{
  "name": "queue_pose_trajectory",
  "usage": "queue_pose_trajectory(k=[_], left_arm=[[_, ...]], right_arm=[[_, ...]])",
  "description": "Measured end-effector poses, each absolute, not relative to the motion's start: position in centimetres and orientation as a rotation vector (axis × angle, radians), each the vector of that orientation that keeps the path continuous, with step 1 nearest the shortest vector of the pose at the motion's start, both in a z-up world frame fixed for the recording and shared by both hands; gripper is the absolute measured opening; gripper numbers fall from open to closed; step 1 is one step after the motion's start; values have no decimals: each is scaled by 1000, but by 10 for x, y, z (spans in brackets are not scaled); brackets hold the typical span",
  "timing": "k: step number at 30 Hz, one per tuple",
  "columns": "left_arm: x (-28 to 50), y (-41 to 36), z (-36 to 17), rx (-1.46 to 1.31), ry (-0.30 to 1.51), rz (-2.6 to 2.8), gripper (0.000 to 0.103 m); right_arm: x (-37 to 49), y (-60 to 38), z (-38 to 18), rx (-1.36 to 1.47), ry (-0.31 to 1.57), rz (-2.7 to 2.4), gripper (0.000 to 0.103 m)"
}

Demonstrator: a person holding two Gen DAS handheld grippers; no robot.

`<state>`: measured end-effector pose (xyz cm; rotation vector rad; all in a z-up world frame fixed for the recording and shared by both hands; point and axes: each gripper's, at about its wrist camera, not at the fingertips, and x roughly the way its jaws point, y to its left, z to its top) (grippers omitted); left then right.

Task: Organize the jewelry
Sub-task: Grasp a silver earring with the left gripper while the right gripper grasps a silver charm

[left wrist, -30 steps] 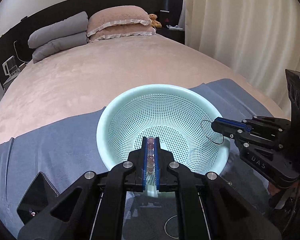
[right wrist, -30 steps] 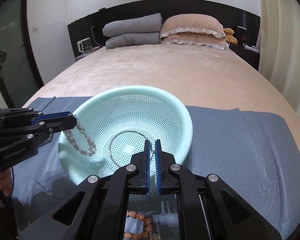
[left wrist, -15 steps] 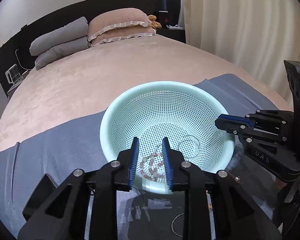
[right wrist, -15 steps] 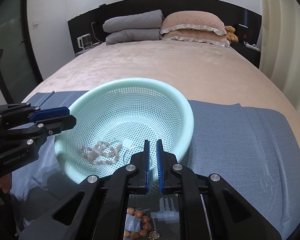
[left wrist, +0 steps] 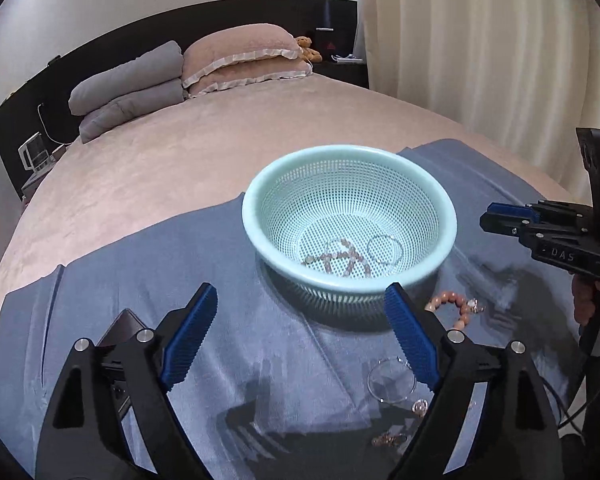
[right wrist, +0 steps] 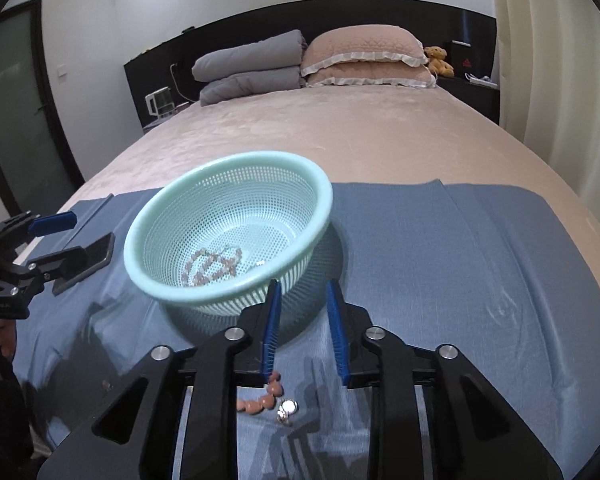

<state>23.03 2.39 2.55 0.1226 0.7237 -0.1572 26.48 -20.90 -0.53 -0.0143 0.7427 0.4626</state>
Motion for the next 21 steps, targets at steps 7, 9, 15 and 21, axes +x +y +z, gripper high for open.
queue_pose_trajectory(k=[7, 9, 15, 21], left_arm=[[208, 12, -27, 197, 808, -180, 91], [200, 10, -41, 193, 831, -191, 91], [182, 13, -68, 140, 870, -206, 91], [166, 8, -74, 173, 832, -208, 93]], right_arm=[[248, -213, -28, -24, 805, 457, 27], [246, -213, -34, -26, 819, 456, 29], [237, -209, -51, -40, 847, 475, 42], [232, -203, -62, -73, 857, 457, 47]])
